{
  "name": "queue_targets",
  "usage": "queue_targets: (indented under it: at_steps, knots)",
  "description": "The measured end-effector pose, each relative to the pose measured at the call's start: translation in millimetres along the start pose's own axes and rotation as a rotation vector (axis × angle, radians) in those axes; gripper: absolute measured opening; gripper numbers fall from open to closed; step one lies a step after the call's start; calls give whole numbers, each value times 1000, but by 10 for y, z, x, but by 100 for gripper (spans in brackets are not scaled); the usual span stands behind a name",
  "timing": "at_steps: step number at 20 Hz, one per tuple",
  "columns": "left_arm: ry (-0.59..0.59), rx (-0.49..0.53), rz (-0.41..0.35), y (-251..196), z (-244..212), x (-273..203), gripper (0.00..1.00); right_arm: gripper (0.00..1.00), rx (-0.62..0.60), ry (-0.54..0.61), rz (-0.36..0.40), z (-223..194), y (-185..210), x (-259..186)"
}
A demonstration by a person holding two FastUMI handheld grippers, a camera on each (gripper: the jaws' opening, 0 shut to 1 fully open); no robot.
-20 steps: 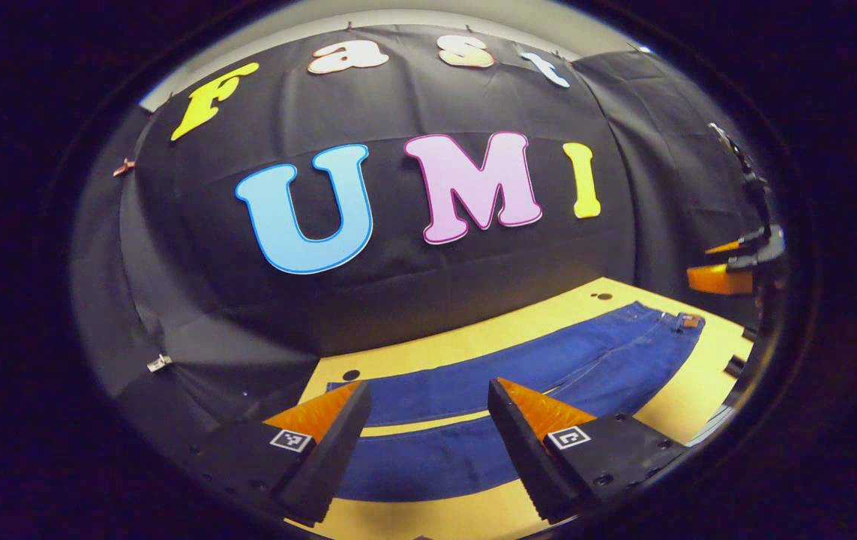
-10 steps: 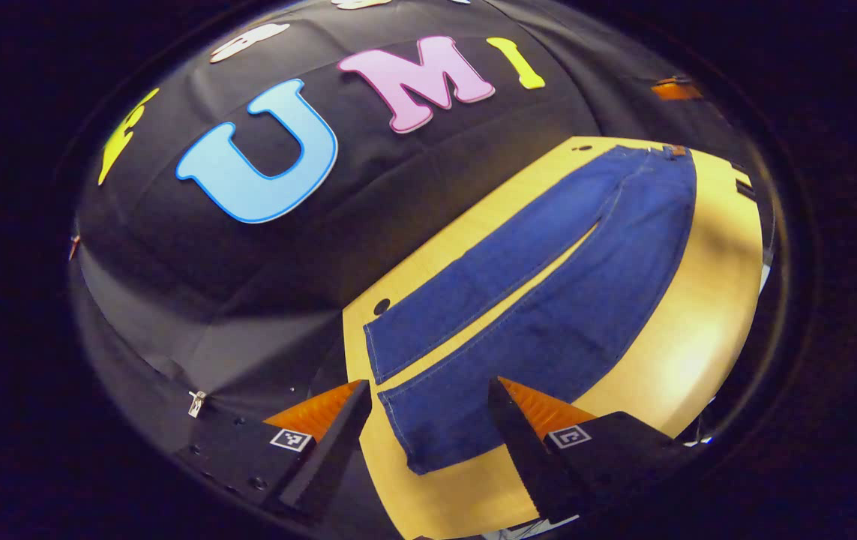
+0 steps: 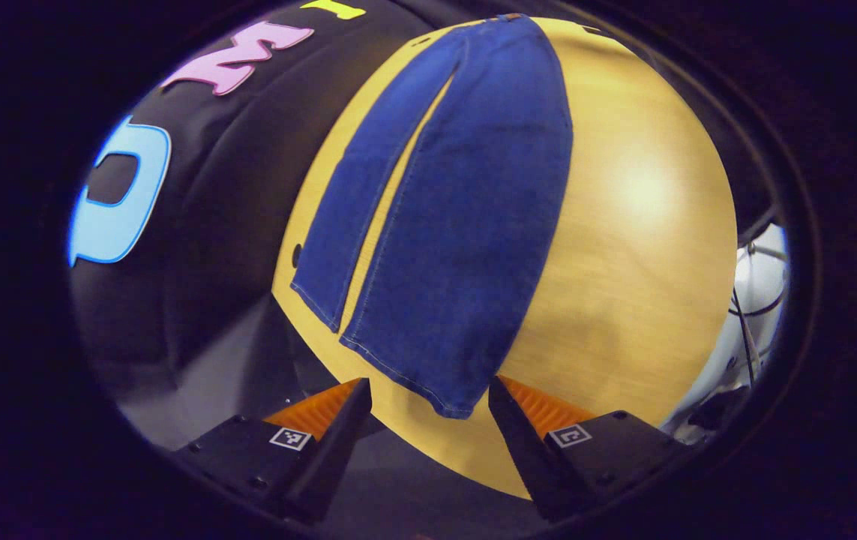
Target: Grasp the waist and the cuffs of the jeans and fold them to make the two legs overlap; first hold the waist and fold one-third of the jeans toward the cuffs, then hold the cuffs and fold the remaining one-third in the same direction to finish folding.
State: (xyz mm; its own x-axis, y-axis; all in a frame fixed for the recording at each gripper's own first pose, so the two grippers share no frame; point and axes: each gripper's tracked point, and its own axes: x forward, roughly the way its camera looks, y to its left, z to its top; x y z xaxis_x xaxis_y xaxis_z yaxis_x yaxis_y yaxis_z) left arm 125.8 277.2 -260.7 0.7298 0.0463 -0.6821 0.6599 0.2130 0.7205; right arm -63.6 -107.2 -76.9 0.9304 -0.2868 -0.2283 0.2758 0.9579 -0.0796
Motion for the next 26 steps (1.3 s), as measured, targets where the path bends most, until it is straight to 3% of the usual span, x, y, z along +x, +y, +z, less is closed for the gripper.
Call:
queue_targets:
  at_steps: [5,8,11,13,15,16,18,21,23,25,26]
  knots:
    - [81,173,-75,-170,-201,261,99,96,-69,9,-22,-79,-245,-20]
    - [47,273,-42,-219,-48,170,87,96,-85,39,-65,-185,-536,-55]
    - [53,242,-39,-211,81,127,77,97,-108,49,-133,-267,-830,-66]
    - [80,198,-30,-247,175,98,69,97,-238,9,-153,-194,-948,-50]
    - [95,193,-37,-354,276,30,49,96,-358,5,-143,-249,-1014,-20]
    - [101,200,-46,-421,366,-23,35,96,-382,14,-137,-315,-1041,1]
    - [111,201,-23,-467,465,9,17,96,-399,30,-152,-404,-1205,75]
    - [122,169,0,-464,457,86,12,96,-503,36,-167,-462,-1394,270]
    - [141,119,20,-399,443,110,7,96,-715,32,-114,-553,-1373,355]
    - [160,55,34,-350,499,133,2,96,-911,6,-11,-691,-1213,418]
    - [170,30,32,-334,499,127,6,96,-981,18,49,-846,-1114,482]
